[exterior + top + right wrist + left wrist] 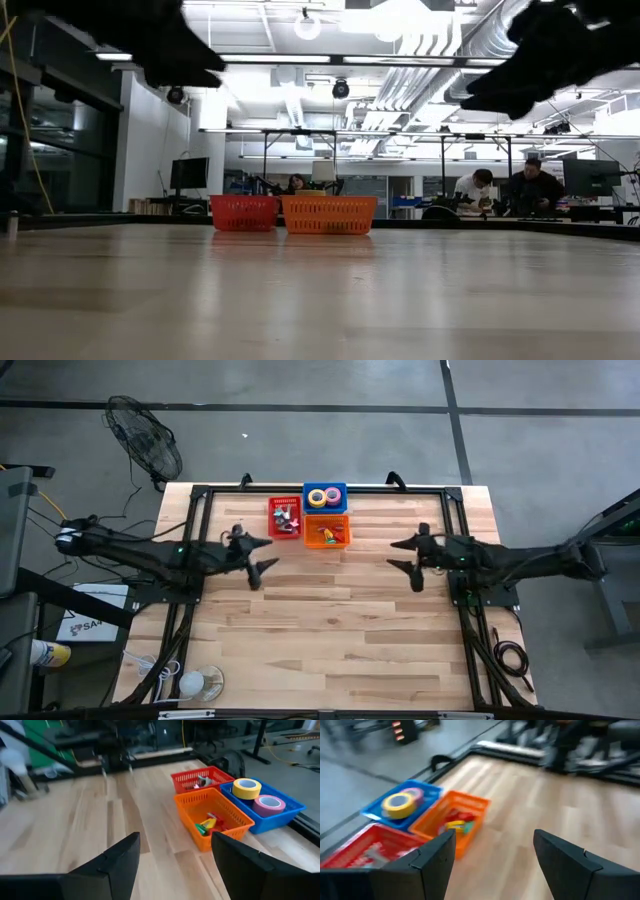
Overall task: Pick and place Stapler, Stapler remover, tape
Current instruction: Return to Home Position
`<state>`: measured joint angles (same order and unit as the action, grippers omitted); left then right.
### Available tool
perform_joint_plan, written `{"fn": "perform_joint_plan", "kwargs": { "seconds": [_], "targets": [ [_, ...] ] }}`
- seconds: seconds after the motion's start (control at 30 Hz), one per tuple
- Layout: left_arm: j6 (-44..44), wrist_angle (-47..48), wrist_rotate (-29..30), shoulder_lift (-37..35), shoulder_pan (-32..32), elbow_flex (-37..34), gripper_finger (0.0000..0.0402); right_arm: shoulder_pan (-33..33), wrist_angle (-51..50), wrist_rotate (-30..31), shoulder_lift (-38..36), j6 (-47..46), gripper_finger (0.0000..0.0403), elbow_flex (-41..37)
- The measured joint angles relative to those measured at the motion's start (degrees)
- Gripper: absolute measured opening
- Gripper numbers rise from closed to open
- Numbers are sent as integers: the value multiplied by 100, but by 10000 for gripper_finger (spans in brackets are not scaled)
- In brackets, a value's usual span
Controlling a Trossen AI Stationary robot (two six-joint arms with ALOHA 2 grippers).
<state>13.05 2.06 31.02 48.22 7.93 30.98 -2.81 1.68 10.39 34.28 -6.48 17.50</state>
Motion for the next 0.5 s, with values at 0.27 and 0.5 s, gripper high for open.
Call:
{"fn": "perform_joint_plan", "kwargs": {
  "seconds": [0.27,0.5],
  "targets": [
    [-316,-1341,-292,-1097,789,-1276,263,-146,390,-183,-1380,-351,236,-883],
    [-679,-2511,317,-1468,1375,-2094,263,-145,876,-338,-1677,-400,236,-1303]
  ]
}}
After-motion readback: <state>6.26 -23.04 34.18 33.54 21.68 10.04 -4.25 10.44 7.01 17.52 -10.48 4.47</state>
